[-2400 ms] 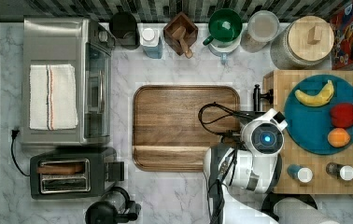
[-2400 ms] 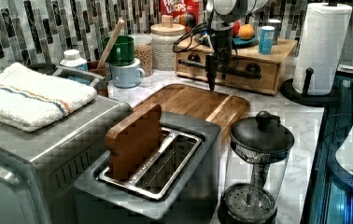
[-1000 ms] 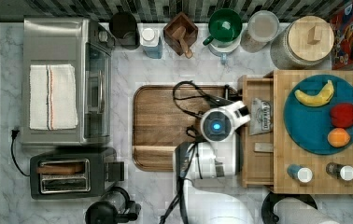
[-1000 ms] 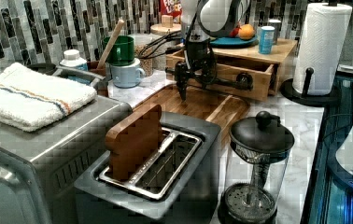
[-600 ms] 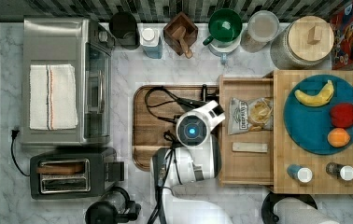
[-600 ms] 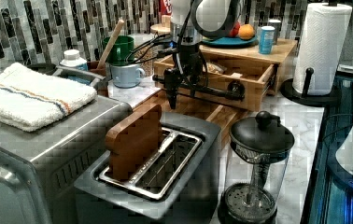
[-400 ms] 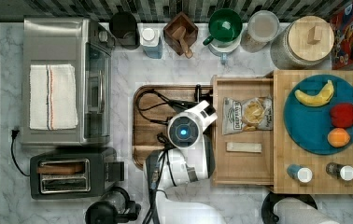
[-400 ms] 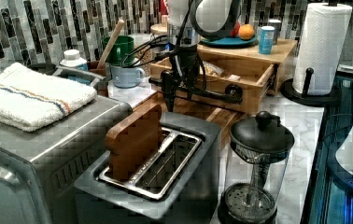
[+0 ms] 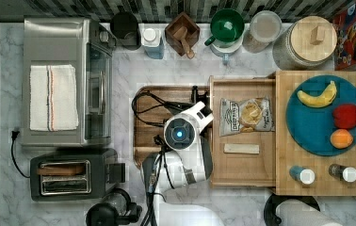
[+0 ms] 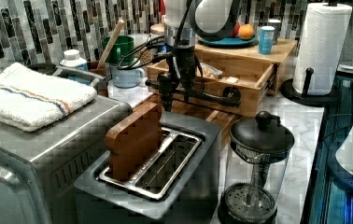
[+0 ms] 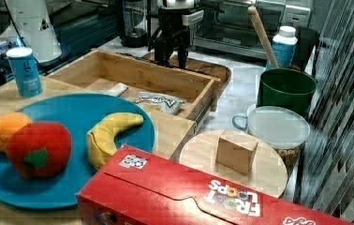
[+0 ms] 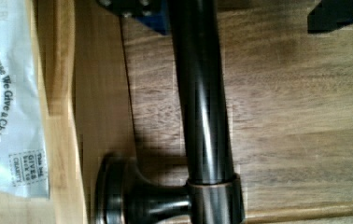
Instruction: Open the drawer.
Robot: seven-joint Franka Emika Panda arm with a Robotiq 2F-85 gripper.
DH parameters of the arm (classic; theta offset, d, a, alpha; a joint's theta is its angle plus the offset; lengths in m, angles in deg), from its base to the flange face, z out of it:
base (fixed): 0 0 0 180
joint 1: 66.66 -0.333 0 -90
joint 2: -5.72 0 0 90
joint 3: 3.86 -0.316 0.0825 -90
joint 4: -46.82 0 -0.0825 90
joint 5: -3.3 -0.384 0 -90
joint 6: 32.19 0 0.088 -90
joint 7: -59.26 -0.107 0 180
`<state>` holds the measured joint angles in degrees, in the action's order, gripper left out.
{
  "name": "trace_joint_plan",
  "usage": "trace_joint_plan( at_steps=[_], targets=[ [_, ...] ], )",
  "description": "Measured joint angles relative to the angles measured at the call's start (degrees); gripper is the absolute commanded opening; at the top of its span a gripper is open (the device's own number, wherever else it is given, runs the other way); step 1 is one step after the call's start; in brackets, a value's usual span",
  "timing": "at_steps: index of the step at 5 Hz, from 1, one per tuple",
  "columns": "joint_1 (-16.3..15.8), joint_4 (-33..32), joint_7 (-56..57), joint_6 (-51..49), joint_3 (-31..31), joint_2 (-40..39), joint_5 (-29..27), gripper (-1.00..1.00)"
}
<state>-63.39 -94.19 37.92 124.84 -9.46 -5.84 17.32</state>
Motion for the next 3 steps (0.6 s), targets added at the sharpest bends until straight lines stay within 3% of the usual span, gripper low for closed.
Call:
trace_joint_plan(
  at_steps=[3],
  targets=[
    [-0.47, 0.45, 0.00, -1.01, 0.04, -0.20, 0.86, 1.00]
  ],
)
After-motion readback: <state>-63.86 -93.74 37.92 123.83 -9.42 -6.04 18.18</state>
